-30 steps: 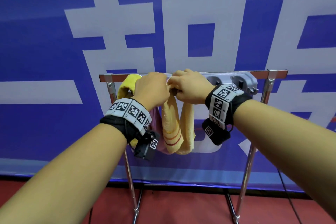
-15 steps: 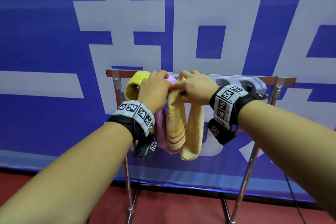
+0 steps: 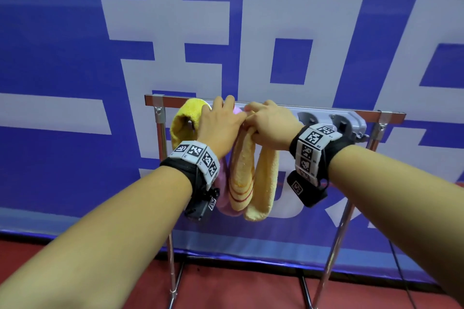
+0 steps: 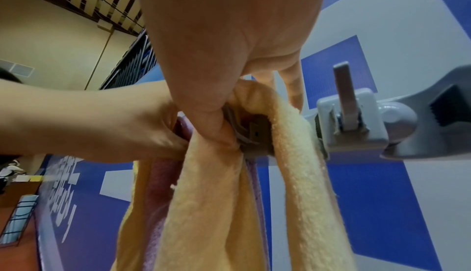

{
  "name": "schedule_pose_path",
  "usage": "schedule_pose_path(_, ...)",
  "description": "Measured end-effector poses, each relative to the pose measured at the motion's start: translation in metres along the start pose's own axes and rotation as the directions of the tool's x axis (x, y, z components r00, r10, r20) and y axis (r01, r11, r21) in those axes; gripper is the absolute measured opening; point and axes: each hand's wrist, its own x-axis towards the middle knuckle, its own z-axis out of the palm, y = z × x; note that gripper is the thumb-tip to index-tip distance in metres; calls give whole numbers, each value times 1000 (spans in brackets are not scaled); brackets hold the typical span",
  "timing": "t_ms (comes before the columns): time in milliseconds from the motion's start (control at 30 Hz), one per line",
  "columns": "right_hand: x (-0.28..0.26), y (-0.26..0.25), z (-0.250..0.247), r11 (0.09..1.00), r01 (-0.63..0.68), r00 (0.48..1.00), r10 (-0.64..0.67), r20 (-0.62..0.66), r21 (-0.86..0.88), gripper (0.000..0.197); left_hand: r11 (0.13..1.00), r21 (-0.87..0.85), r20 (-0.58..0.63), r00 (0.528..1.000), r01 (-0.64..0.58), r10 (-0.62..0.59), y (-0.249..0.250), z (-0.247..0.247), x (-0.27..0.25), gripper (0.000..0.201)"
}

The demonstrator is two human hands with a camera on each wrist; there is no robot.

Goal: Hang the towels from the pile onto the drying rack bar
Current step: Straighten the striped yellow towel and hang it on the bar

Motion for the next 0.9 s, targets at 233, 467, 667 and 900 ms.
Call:
schedule_pose_path(233,-2,-2,6,997,23,997,-18,-74,67,19,995,-64,74,994,-70,75,-10,0,8,26)
schedule_pose_path(467,-2,-2,3,999,38,999,-39,14,12,30,947,-288,164,968,-140,192,-30,-14,14,21)
schedule_pose_path(667,-4,-12,-1,983,43,992,-20,127,-176,33,934,-328,262,936,-141,233,-44,-22,16,30)
schedule_pose_path(900,11,-30,5,958,-109,985,140,100,-263,35,945,-293,253,941,-145,223,-44,-18,14,24)
